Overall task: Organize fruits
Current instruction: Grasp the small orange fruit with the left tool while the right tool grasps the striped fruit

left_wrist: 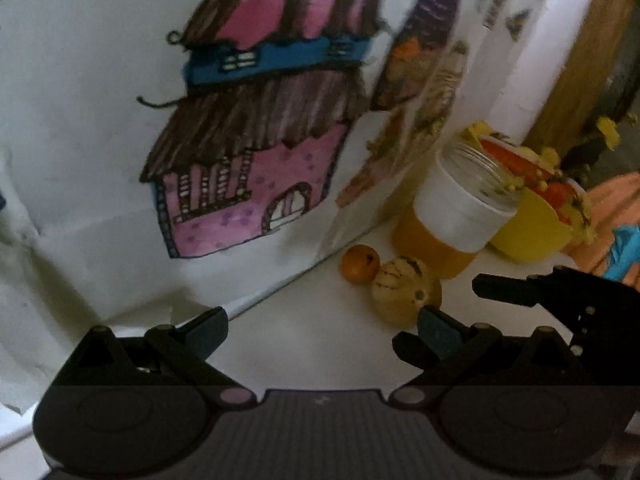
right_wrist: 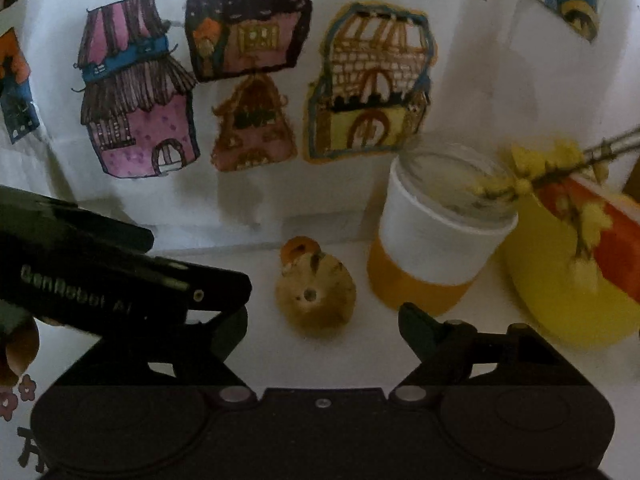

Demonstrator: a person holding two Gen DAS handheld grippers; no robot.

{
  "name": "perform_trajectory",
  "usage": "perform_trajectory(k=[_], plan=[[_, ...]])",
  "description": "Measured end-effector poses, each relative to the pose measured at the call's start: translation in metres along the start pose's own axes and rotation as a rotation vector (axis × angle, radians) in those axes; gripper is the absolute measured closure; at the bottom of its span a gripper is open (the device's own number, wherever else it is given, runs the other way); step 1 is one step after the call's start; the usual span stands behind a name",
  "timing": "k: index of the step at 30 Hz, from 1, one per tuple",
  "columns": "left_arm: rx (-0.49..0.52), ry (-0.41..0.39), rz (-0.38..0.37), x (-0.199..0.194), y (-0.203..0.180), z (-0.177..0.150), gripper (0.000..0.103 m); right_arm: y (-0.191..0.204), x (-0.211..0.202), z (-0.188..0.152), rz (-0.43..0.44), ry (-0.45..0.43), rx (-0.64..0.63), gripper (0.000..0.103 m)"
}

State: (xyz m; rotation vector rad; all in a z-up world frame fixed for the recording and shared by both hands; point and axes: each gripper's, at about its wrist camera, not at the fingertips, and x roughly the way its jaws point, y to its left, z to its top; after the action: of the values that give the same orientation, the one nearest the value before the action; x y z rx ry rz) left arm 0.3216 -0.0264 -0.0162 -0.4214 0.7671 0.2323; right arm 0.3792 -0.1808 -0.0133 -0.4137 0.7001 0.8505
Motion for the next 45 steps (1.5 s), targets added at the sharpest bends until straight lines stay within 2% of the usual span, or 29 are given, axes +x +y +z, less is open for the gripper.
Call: perform_trajectory(k=[4, 8, 11, 12, 13, 20, 25, 31, 35, 36, 39, 45], plan=[[-0.053, -0.004, -0.02, 0.003, 0.0, 0.006, 0.001, -0.002, 0.007, 0.005, -0.006, 0.018, -0.019, 0.02], [-0.099, 0.0, -0.028, 0.008, -0.001, 0.008, 0.001, -0.002, 0.016, 0.012, 0.009, 0.032, -0.037, 0.028], [-0.136, -0.016, -0.029, 0.01, 0.0, 0.009, 0.001, 0.0, 0.022, 0.015, 0.021, 0.043, -0.047, 0.042], [-0.147, -0.021, -0.029, 0.011, 0.0, 0.009, 0.001, 0.0, 0.026, 0.016, 0.029, 0.052, -0.05, 0.051], [-0.159, -0.027, -0.03, 0.011, 0.001, 0.009, 0.001, 0.0, 0.027, 0.017, 0.042, 0.054, -0.045, 0.053], [-0.186, -0.04, -0.026, 0.023, 0.0, 0.009, 0.005, -0.01, 0.007, 0.005, 0.031, 0.059, 0.014, 0.053], [-0.176, -0.052, -0.019, 0.037, -0.008, 0.007, 0.014, -0.018, -0.013, 0.0, 0.02, 0.051, 0.037, 0.053], [-0.158, -0.073, -0.014, 0.048, -0.023, 0.009, 0.033, -0.025, -0.023, -0.006, 0.027, 0.045, 0.073, 0.053], [-0.149, -0.085, -0.006, 0.054, -0.029, 0.008, 0.05, -0.026, -0.023, -0.01, 0.024, 0.046, 0.089, 0.053], [-0.149, -0.08, -0.012, 0.058, -0.03, 0.009, 0.059, -0.027, -0.023, -0.011, 0.023, 0.046, 0.095, 0.053], [-0.15, -0.071, -0.013, 0.063, -0.032, 0.007, 0.074, -0.027, -0.022, -0.012, 0.024, 0.047, 0.111, 0.053], [-0.153, -0.074, -0.024, 0.067, -0.033, 0.004, 0.076, -0.028, -0.016, -0.016, 0.023, 0.044, 0.122, 0.053]])
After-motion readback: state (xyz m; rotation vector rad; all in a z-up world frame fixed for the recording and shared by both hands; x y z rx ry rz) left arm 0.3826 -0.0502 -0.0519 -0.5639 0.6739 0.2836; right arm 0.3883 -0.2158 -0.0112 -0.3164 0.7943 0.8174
